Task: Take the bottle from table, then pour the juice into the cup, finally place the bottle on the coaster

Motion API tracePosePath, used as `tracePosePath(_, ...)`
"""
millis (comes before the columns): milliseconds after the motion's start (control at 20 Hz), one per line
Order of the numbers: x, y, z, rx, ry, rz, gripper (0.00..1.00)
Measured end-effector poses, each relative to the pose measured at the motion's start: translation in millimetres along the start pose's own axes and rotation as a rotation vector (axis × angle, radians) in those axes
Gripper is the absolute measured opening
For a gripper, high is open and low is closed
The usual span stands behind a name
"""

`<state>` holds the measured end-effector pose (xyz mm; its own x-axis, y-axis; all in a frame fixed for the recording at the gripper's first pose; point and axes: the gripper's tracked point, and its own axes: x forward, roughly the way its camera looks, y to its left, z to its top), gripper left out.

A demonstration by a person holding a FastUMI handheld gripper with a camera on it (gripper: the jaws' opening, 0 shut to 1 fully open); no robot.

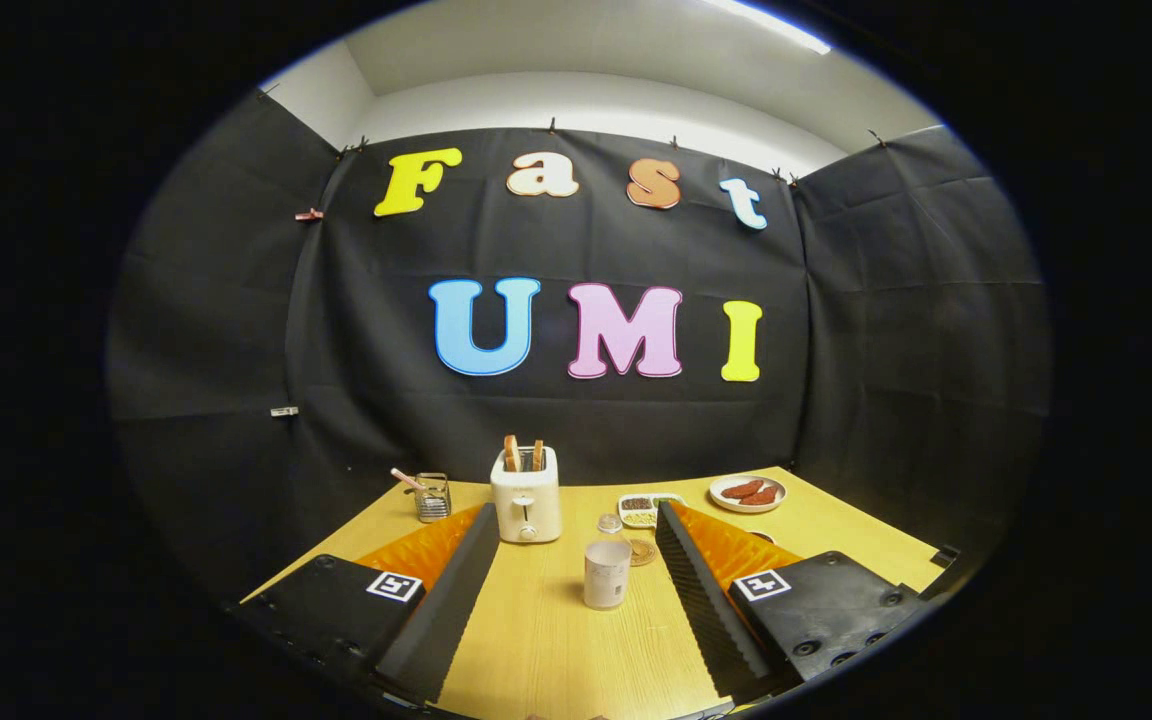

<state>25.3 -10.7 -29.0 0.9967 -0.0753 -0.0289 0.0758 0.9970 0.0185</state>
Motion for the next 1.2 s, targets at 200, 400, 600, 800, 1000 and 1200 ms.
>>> tracePosePath(200, 13, -5, -17, -0.001, 0.037, -0.026, 0.97)
tracePosePath(400, 32, -3, -33, -0.038, 0.062, -0.032, 0.97)
tracePosePath(600, 58, 0, -58, -0.03, 0.109, -0.038, 0.97)
tracePosePath(800, 93, -8, -79, -0.036, 0.137, -0.064, 0.97)
tracePosePath(1000, 124, -18, -106, -0.012, 0.165, -0.071, 0.97)
tracePosePath(1200, 149, -30, -142, 0.013, 0.204, -0.078, 0.97)
